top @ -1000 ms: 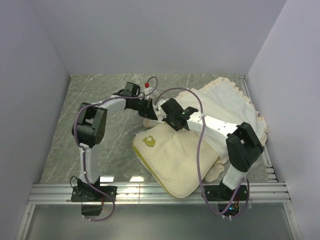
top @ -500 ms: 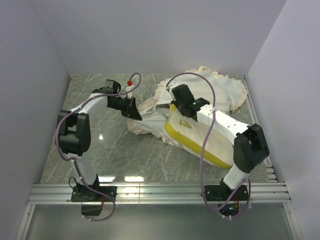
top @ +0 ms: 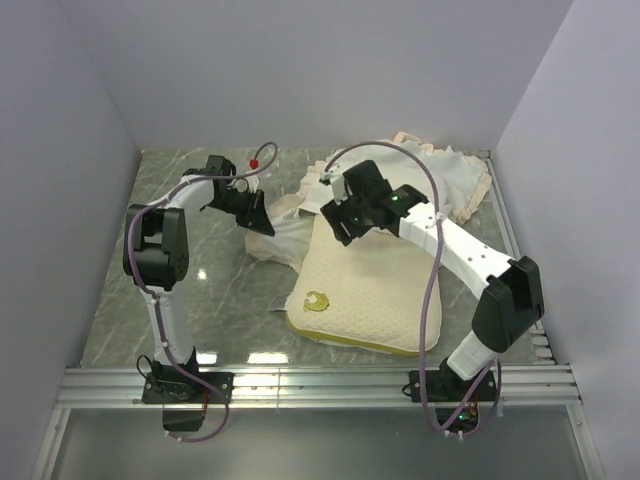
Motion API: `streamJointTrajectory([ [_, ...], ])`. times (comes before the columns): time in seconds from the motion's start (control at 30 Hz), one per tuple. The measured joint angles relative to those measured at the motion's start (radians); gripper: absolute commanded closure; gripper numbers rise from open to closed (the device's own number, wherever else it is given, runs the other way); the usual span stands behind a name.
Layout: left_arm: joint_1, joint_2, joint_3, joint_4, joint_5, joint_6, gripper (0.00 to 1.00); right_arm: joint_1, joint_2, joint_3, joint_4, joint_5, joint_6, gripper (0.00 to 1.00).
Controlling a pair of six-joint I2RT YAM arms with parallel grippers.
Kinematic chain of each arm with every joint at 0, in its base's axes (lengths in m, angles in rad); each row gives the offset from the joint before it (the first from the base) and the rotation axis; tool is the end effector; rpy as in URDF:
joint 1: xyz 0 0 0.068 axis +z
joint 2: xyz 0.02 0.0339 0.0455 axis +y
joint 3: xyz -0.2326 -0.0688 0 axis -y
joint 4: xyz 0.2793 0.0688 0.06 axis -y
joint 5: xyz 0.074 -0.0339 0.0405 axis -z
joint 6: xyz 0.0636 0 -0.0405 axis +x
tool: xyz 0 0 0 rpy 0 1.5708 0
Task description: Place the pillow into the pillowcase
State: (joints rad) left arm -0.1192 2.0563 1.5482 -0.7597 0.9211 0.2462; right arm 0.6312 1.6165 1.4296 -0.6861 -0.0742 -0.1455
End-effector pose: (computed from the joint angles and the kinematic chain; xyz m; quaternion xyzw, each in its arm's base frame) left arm 0.4262 -0.1020 0.1284 0.2269 0.8586 -0.4299 0.1628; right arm 0.3238 0.2425 0.2476 -0.3673 0.8644 0.1160 0.3232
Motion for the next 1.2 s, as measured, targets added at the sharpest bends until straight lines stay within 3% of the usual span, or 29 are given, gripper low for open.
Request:
streamJointTrajectory([
  [0.1,-0.023,-0.025,-0.077,-0.077,0.008,0.140,0.92,-0.048,-0.014,0.054,-0.028,-0.023,0.016,0.35],
  [0.13,-0.035,-0.038,-0.117,-0.107,0.006,0.177,0.84,-0.070,-0.011,0.073,-0.035,-0.029,0.021,0.35],
  [0.17,-0.049,-0.057,-0.172,-0.135,0.008,0.232,0.64,-0.098,-0.006,0.095,-0.041,-0.042,0.026,0.36],
  [0.23,-0.069,-0.078,-0.244,-0.225,0.013,0.323,0.49,-0.149,0.010,0.117,-0.051,-0.054,0.027,0.36],
  [0.4,-0.061,-0.115,-0.291,-0.421,0.043,0.523,0.41,-0.187,0.045,0.081,-0.076,-0.069,0.037,0.34],
  [0.43,-0.046,-0.121,-0.273,-0.429,0.055,0.528,0.31,-0.184,0.050,0.071,-0.081,-0.079,0.037,0.35],
  [0.47,-0.027,-0.122,-0.249,-0.423,0.067,0.519,0.29,-0.180,0.055,0.067,-0.093,-0.089,0.038,0.35],
  [0.57,0.048,-0.129,-0.170,-0.293,0.106,0.375,0.27,-0.165,0.058,0.067,-0.108,-0.127,0.036,0.35],
  [0.7,0.115,-0.156,-0.153,0.055,0.036,0.084,0.29,-0.098,0.034,0.033,-0.100,-0.151,0.025,0.35],
  [0.9,0.093,-0.021,0.016,0.319,-0.029,-0.195,0.33,0.056,0.012,-0.079,-0.093,-0.168,0.029,0.29],
  [1.03,0.061,0.073,0.030,0.446,-0.029,-0.330,0.33,0.104,0.014,-0.116,-0.096,-0.163,0.037,0.23],
  [1.1,0.041,0.109,0.029,0.474,-0.028,-0.377,0.39,0.117,0.025,-0.117,-0.090,-0.157,0.042,0.24],
  [1.13,0.028,0.124,0.024,0.490,-0.027,-0.400,0.50,0.121,0.034,-0.119,-0.084,-0.155,0.045,0.25],
  [1.2,0.005,0.132,-0.002,0.509,-0.021,-0.427,0.63,0.127,0.053,-0.130,-0.067,-0.149,0.052,0.46],
])
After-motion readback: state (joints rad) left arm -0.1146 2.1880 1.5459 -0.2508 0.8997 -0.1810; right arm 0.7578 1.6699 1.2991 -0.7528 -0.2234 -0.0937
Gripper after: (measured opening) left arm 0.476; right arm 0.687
